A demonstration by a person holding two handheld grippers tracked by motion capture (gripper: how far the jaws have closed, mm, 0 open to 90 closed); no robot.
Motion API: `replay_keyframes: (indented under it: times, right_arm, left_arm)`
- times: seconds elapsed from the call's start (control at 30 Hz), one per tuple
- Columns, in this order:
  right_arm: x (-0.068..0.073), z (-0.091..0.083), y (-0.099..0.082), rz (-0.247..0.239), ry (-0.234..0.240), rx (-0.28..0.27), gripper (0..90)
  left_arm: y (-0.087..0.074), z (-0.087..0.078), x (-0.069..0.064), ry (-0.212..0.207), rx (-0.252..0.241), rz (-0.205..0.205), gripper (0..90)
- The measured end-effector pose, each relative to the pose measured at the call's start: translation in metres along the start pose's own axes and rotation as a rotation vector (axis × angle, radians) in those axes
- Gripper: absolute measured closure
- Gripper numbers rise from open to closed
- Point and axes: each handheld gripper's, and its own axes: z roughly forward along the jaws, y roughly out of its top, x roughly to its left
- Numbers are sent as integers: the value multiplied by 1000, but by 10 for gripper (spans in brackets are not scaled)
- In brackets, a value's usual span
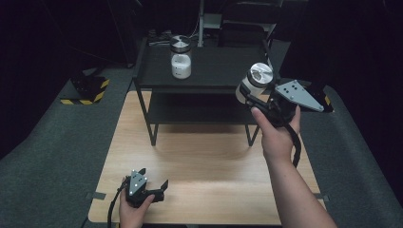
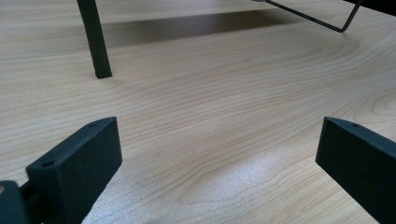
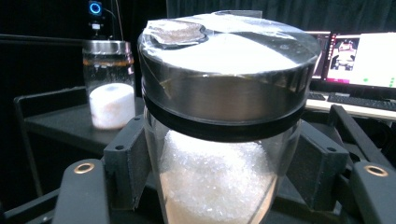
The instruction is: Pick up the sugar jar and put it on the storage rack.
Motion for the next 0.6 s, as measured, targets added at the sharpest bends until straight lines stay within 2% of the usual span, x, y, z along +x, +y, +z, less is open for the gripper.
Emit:
replay_keyframes:
  times: [0.27, 0.6]
  right_arm:
    - [2, 21, 12, -7, -31, 7, 307]
    - [-2, 50, 23, -7, -49, 33, 306]
  left_arm:
    - [1, 0, 2, -3, 3, -12, 6]
    - [0, 0, 3, -8, -1, -12, 6]
